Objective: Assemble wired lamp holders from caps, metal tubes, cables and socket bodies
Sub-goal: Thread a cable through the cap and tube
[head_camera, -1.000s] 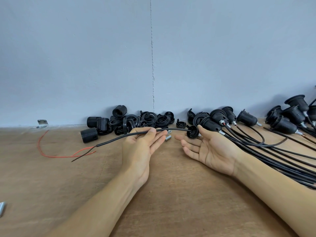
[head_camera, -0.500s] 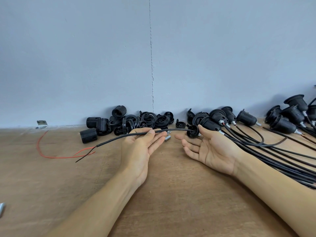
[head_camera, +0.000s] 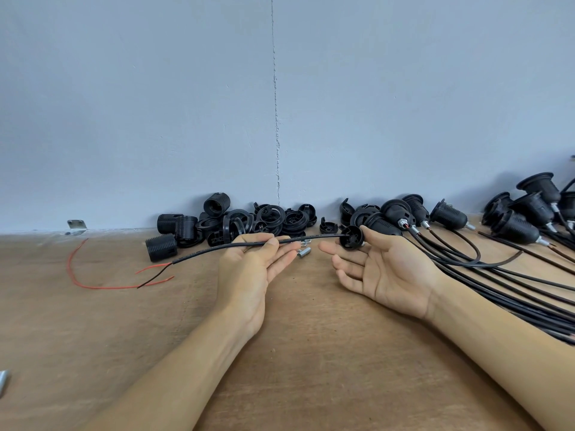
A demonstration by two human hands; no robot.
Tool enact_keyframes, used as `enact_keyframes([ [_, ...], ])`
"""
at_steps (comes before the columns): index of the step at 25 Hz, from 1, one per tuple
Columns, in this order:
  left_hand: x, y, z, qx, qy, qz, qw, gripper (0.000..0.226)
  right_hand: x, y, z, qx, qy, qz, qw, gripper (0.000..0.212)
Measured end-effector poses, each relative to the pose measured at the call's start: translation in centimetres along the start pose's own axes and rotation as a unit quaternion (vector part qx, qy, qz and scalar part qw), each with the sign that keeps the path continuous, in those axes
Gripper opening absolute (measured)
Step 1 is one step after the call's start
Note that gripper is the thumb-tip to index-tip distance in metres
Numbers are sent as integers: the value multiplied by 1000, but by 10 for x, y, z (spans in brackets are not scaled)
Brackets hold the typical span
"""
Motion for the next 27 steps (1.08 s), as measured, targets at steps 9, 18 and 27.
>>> enact_keyframes([
  [9,0,1,-1,1,-13,0,1000,11,3,2,1,6,10,-10,1000,39],
  [18,0,0,0,0,7,5,1000,11,1,1,0,13,-9,10,1000,42],
  [27,-1,-3,1,19,14,30,999,5,-2,0,-1,54,-52,-17,997,41],
])
Point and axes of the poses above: each hand's wrist, its own y-axis towards the middle knuckle, its own x-axis out of the back of the hand, z = x × y, the point moved 3 cm from there along y, towards the middle knuckle, and after that the axes turned 6 degrees about -x, right-handed, at the moved point
